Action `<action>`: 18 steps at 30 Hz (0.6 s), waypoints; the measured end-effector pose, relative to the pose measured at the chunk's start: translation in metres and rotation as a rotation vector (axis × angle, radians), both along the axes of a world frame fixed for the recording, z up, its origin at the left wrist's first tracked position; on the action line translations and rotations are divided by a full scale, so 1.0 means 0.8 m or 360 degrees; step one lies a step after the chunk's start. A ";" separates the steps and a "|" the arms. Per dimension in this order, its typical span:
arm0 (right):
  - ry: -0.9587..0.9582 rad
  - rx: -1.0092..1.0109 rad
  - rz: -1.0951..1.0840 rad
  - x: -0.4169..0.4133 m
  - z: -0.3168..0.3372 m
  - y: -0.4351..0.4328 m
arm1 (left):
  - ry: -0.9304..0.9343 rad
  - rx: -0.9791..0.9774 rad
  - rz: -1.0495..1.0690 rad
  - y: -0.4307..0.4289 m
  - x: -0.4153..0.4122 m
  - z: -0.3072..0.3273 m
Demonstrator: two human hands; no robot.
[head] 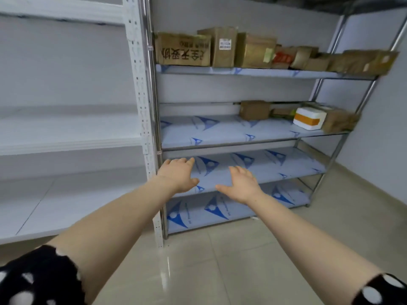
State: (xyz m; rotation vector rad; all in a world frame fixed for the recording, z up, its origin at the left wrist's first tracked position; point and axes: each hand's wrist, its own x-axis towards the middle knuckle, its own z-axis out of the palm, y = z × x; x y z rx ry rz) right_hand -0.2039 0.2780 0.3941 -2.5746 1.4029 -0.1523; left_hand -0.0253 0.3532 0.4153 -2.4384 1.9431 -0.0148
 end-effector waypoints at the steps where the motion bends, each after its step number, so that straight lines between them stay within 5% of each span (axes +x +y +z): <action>1: -0.0012 0.0001 -0.0026 0.005 0.005 -0.028 | 0.0028 -0.0020 -0.0018 -0.030 0.007 0.005; 18: -0.0256 0.0190 -0.0346 -0.021 0.001 -0.465 | 0.0260 -0.0023 -0.0193 -0.508 -0.011 0.004</action>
